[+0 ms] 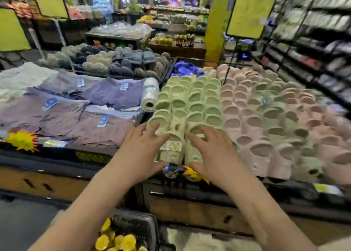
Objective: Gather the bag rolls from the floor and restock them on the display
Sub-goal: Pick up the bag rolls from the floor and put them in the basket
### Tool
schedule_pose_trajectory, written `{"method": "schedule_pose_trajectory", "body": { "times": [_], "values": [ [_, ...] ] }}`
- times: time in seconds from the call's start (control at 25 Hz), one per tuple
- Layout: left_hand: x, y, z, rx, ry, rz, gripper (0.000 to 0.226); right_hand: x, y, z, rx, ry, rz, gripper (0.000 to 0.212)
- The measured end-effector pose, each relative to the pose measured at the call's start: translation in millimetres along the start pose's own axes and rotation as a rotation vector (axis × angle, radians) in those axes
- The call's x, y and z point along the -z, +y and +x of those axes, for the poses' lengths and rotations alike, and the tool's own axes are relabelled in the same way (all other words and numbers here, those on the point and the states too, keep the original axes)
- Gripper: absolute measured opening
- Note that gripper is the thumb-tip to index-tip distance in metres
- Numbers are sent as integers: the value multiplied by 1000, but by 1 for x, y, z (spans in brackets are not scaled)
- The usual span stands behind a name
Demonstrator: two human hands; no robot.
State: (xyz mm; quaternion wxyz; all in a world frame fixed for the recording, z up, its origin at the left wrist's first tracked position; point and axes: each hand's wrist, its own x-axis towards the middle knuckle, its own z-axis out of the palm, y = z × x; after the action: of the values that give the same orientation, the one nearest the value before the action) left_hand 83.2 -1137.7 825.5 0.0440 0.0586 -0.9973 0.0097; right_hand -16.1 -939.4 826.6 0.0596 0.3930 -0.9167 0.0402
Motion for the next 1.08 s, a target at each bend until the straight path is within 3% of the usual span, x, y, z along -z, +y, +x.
{"method": "schedule_pose_trajectory", "body": {
  "times": [0.2,0.44,0.64,0.8,1.08],
  "values": [
    [-6,130,31,-363,-10,-105,82,24,69,-138,-384,-22,-58,75],
    [13,347,25,-834,-42,-162,79,63,152,-324,-867,-11,-101,75],
    [20,533,0,-1151,-16,-155,79,88,217,-477,-1163,-2,-106,78],
    [14,679,-35,-1324,-53,-143,78,100,269,-599,-1356,1,-109,81],
    [-5,854,-75,-1472,-141,-135,76,100,343,-729,-1542,-5,-32,81]
  ]
}}
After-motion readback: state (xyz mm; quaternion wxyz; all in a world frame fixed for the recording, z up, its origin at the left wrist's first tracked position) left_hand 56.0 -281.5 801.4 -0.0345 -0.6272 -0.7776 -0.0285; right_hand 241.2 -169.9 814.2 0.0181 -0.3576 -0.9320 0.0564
